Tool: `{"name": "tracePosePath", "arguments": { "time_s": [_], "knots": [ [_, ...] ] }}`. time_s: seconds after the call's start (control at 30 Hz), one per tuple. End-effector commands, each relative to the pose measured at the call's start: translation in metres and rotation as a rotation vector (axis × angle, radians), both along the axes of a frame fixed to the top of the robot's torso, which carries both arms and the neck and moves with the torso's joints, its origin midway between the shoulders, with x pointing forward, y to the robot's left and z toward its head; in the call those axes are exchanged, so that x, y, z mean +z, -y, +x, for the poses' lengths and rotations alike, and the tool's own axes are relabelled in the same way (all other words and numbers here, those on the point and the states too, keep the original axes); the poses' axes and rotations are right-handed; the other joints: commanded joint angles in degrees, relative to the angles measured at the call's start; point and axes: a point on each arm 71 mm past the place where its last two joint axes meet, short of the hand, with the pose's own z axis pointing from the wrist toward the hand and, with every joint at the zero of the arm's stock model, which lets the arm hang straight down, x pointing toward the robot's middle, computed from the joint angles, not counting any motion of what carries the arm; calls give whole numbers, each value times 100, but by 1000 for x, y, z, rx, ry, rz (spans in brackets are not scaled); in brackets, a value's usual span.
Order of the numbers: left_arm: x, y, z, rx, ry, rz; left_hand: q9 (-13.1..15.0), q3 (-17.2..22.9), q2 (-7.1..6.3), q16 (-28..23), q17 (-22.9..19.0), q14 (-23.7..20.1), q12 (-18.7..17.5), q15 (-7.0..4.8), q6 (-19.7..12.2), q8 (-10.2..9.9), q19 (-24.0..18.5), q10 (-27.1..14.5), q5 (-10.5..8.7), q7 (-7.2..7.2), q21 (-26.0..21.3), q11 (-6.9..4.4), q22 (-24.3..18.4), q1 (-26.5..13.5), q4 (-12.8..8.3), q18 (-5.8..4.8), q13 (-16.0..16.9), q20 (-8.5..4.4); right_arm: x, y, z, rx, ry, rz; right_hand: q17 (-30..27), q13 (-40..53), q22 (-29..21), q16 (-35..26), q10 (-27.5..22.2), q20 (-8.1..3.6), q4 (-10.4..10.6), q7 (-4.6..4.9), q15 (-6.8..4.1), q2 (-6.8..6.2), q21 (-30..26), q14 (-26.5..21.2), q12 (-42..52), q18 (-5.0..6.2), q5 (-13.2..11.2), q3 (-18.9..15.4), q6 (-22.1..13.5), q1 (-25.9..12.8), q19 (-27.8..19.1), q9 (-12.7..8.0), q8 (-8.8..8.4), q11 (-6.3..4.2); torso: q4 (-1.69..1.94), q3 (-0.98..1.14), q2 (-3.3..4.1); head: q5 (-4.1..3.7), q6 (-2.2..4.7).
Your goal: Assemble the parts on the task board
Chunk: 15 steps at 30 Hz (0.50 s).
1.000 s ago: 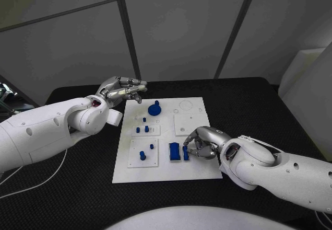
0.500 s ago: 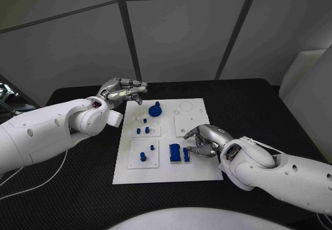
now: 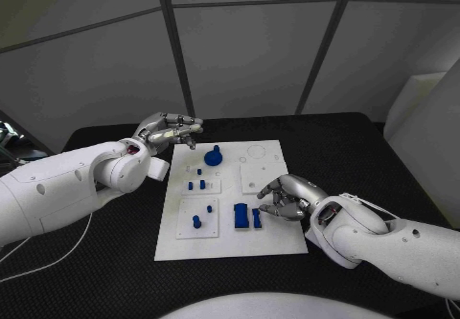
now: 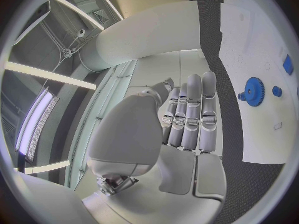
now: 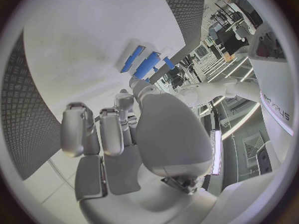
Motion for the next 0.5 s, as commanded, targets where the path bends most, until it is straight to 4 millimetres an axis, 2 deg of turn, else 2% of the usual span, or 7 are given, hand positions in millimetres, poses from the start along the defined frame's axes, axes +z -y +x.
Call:
{"name": "tracePosePath", "arguments": {
  "time_s": [0.03, 0.07, 0.1, 0.27, 0.37, 0.4, 0.5],
  "knots": [
    [1, 1, 1, 6, 21, -14, 6, -62, -5, -16, -18, -49, 40, 25, -44, 42, -35, -33, -1, -9, -45, -14, -9, -105, 23, -35, -3, 25, 10, 7, 11, 3, -61, 257, -1212, -894, -578, -1049, -710, -5, 2, 22, 31, -10, -1187, -240, -1184, 356, 188, 33, 57, 17, -930, -42, 14, 11, -1, -36, -54, -48, 118],
    [1, 1, 1, 10, 22, -18, 7, -83, -15, -56, -41, -95, 56, 30, -43, 54, -63, -33, 0, -12, -70, -18, -23, -131, 35, -35, -2, 30, 11, 10, 16, -2, -72, 292, -2309, -1136, -1347, -2081, -958, 13, -7, 58, 65, -17, -2158, -728, -1510, 563, 195, 89, 44, 60, -1672, -63, 1, 35, 0, -43, -72, -53, 143],
    [1, 1, 1, 17, 22, -24, 7, -100, -22, -128, -80, -166, 74, 33, -42, 66, -108, -32, 1, -17, -108, -16, -45, -148, 44, -36, -2, 38, 13, 14, 22, -9, -84, 333, -3141, -1405, -1936, -2967, -1129, 46, -14, 92, 110, -25, -2929, -1153, -1832, 694, 172, 144, 25, 95, -2227, -81, -9, 86, 0, -48, -85, -67, 187],
    [-3, -2, 5, 58, 28, -56, 3, -167, -75, -1218, -601, -690, 44, 155, -90, 125, -646, -91, 7, 12, -625, 49, -390, -223, 123, -59, -35, 140, 19, 33, 60, -70, -135, 498, -4263, -2915, -2935, -4896, -1387, 319, -28, 305, 413, -84, -4341, -1850, -3254, 691, 40, 278, -54, 89, -2798, -169, -28, 343, -19, -89, -194, -90, 395],
    [-8, -4, 9, 104, 22, -96, -3, -233, -86, -2383, -1078, -864, -144, 327, -105, 162, -1145, -76, -3, 32, -1272, 101, -942, -250, 205, -69, -46, 310, 20, 41, 82, -111, -158, 587, -4853, -3574, -3487, -5789, -1194, 487, -79, 322, 572, -48, -5080, -2174, -3601, 700, 22, 278, -83, 64, -3046, -232, -99, 411, -38, -116, -261, -63, 521],
    [-10, -5, 11, 122, 19, -111, -5, -249, -73, -2632, -1168, -888, -205, 351, -111, 158, -1244, -70, 3, 15, -1428, 121, -1095, -246, 221, -77, -48, 368, 19, 44, 91, -131, -166, 629, -5016, -3757, -3641, -6019, -1150, 541, -76, 310, 639, -61, -5263, -2245, -3681, 706, -6, 226, -68, 2, -3051, -244, -115, 431, -29, -123, -284, -80, 601],
    [-15, -9, 17, 176, 11, -147, -13, -320, -57, -3248, -1400, -1026, -393, 489, -148, 100, -1669, -76, 4, 5, -1925, 159, -1557, -259, 269, -90, -52, 529, 19, 45, 110, -166, -175, 704, -5462, -4275, -4101, -6589, -1027, 690, -131, 337, 748, 13, -5799, -2359, -3873, 715, -117, 100, -36, -86, -3056, -273, -181, 480, -34, -128, -309, -84, 701]
  ]
}}
